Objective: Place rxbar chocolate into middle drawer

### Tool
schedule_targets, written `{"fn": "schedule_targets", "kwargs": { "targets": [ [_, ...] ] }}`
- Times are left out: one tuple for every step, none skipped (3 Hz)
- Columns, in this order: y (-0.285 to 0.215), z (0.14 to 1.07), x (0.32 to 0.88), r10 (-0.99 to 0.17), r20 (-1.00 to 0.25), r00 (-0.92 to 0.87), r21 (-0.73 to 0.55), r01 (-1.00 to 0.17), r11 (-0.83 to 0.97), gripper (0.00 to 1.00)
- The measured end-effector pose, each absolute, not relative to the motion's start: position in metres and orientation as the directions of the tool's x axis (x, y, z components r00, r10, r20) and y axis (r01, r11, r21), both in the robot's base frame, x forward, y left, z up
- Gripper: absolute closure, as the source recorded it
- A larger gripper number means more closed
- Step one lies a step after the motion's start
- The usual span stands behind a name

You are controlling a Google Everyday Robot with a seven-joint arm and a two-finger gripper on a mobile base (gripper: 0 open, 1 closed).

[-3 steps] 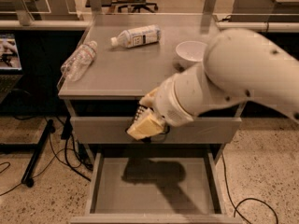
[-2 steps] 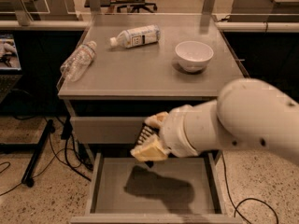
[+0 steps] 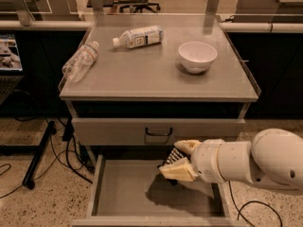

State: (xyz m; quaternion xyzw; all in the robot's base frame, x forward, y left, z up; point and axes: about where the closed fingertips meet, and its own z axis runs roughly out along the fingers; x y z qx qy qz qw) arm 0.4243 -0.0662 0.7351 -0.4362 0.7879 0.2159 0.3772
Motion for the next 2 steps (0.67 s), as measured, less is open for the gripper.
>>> {"fn": "schedule_targets", "kwargs": {
  "targets": [
    [-0.0852, 0.7071, 0.4316, -0.490, -0.776, -0.397, 0.072, -0.828, 0.556, 1.00],
    [-0.0851, 0.7071, 0.4316, -0.490, -0.776, -0.397, 0.072, -0.828, 0.556, 1.00]
  ]
}}
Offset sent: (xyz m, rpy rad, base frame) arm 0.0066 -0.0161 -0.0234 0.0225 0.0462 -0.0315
